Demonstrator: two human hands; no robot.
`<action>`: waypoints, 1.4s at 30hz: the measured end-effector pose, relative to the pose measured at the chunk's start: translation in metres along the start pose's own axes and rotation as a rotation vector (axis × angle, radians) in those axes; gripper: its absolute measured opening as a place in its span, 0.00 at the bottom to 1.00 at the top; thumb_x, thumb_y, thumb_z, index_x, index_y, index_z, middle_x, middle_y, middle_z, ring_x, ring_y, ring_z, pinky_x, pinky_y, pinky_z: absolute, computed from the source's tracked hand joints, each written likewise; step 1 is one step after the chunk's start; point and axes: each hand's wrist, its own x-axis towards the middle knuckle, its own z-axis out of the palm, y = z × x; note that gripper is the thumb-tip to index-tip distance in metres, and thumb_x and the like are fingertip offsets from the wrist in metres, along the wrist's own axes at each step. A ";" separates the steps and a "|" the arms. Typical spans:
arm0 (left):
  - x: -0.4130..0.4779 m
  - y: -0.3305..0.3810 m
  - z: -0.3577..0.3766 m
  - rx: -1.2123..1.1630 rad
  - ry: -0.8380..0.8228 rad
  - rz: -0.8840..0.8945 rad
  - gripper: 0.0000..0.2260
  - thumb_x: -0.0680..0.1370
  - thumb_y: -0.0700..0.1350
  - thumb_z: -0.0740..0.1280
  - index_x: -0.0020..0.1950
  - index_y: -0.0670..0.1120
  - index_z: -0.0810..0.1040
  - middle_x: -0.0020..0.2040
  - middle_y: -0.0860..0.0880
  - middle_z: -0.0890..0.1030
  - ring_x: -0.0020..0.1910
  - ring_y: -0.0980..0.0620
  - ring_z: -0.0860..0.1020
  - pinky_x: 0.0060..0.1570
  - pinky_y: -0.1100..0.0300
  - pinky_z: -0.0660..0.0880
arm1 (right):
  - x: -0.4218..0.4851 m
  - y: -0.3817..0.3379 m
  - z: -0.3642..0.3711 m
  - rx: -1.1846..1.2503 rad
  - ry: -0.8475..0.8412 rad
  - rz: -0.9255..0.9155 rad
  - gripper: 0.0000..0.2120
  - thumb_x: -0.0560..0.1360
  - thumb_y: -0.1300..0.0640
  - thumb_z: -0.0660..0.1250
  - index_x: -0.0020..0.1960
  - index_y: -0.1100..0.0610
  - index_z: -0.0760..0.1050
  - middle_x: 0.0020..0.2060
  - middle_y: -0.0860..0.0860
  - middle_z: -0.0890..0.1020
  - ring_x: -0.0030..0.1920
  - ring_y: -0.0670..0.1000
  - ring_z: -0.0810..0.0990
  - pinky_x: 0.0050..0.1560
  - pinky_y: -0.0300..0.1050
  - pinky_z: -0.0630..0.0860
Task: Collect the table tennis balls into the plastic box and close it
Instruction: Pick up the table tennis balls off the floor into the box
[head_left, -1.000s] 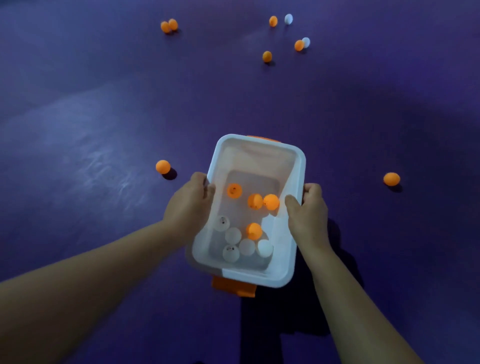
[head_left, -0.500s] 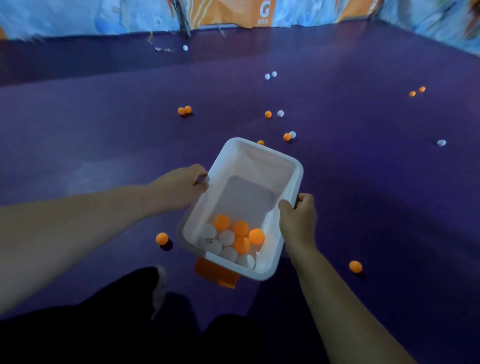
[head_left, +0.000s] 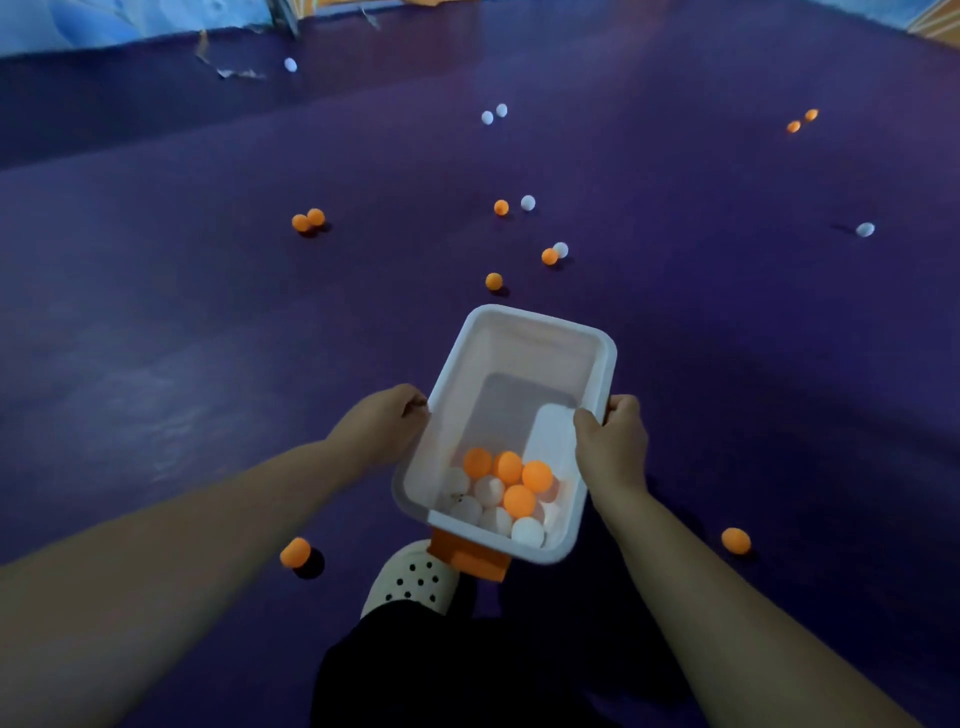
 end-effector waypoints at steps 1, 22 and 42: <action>0.009 -0.008 0.009 -0.028 -0.006 -0.026 0.06 0.81 0.44 0.57 0.48 0.47 0.72 0.40 0.49 0.75 0.36 0.51 0.72 0.36 0.58 0.66 | 0.008 0.009 0.009 -0.012 0.003 0.020 0.06 0.74 0.60 0.62 0.50 0.58 0.68 0.39 0.47 0.74 0.39 0.49 0.75 0.40 0.47 0.73; -0.017 -0.198 0.080 0.558 -0.222 -0.398 0.22 0.73 0.41 0.67 0.66 0.49 0.67 0.64 0.45 0.63 0.64 0.44 0.63 0.53 0.50 0.72 | 0.051 0.106 0.076 -0.010 -0.033 0.225 0.06 0.74 0.60 0.61 0.50 0.59 0.67 0.38 0.48 0.74 0.35 0.47 0.74 0.32 0.42 0.70; 0.056 -0.024 0.095 -0.059 0.212 0.072 0.21 0.77 0.47 0.65 0.68 0.45 0.69 0.62 0.50 0.74 0.61 0.50 0.69 0.59 0.54 0.68 | 0.063 0.118 0.069 0.005 -0.130 0.254 0.08 0.74 0.54 0.64 0.49 0.57 0.72 0.43 0.52 0.79 0.44 0.55 0.79 0.44 0.51 0.77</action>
